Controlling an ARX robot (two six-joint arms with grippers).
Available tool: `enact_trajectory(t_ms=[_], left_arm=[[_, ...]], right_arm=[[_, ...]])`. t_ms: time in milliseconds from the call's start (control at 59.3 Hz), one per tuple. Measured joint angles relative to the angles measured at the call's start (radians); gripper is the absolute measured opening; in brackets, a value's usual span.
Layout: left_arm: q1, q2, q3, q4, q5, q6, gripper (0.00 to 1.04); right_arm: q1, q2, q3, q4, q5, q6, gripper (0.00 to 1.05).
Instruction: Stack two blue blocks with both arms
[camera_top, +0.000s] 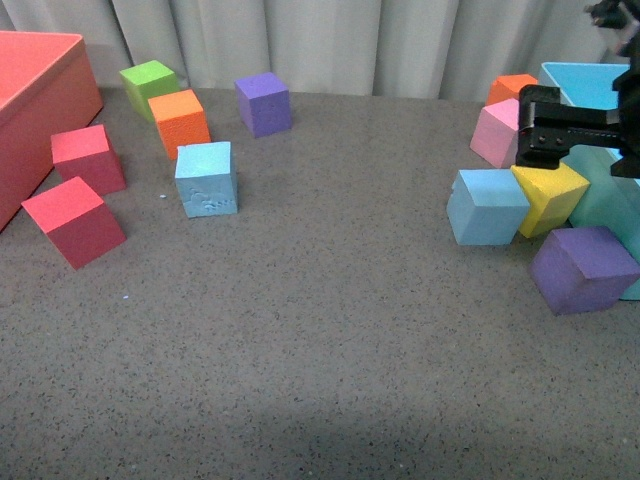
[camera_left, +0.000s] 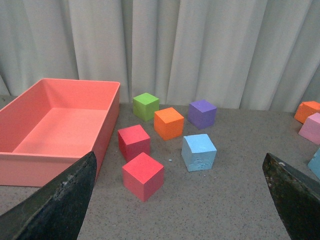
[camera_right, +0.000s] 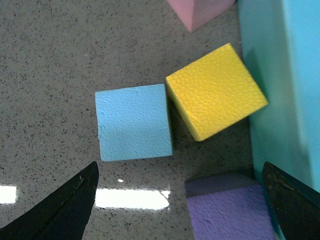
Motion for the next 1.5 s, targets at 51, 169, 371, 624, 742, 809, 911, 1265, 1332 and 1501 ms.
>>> enact_trajectory(t_ms=[51, 169, 371, 624, 742, 809, 911, 1265, 1332, 1501], left_arm=[[0.000, 0.000, 0.000, 0.000, 0.000, 0.000, 0.98], [0.000, 0.000, 0.000, 0.000, 0.000, 0.000, 0.98], [0.000, 0.000, 0.000, 0.000, 0.000, 0.000, 0.98], [0.000, 0.000, 0.000, 0.000, 0.000, 0.000, 0.98], [0.000, 0.000, 0.000, 0.000, 0.000, 0.000, 0.98], [0.000, 0.000, 0.000, 0.000, 0.000, 0.000, 0.98], [0.000, 0.000, 0.000, 0.000, 0.000, 0.000, 0.98], [0.000, 0.000, 0.000, 0.000, 0.000, 0.000, 0.98], [0.000, 0.000, 0.000, 0.000, 0.000, 0.000, 0.98], [0.000, 0.000, 0.000, 0.000, 0.000, 0.000, 0.98]], right_arm=[[0.005, 0.039, 0.040, -0.026, -0.018, 0.003, 0.95], [0.018, 0.098, 0.110, -0.067, -0.045, 0.002, 0.95], [0.040, 0.159, 0.175, -0.116, -0.063, 0.000, 0.95], [0.048, 0.210, 0.206, -0.129, -0.062, 0.002, 0.95], [0.048, 0.227, 0.222, -0.131, -0.050, 0.002, 0.95], [0.048, 0.237, 0.236, -0.138, -0.050, 0.003, 0.95], [0.048, 0.254, 0.256, -0.145, -0.055, 0.003, 0.95], [0.050, 0.318, 0.317, -0.169, -0.060, 0.015, 0.95], [0.051, 0.330, 0.327, -0.171, -0.062, 0.017, 0.95], [0.054, 0.354, 0.346, -0.192, -0.058, 0.021, 0.95]])
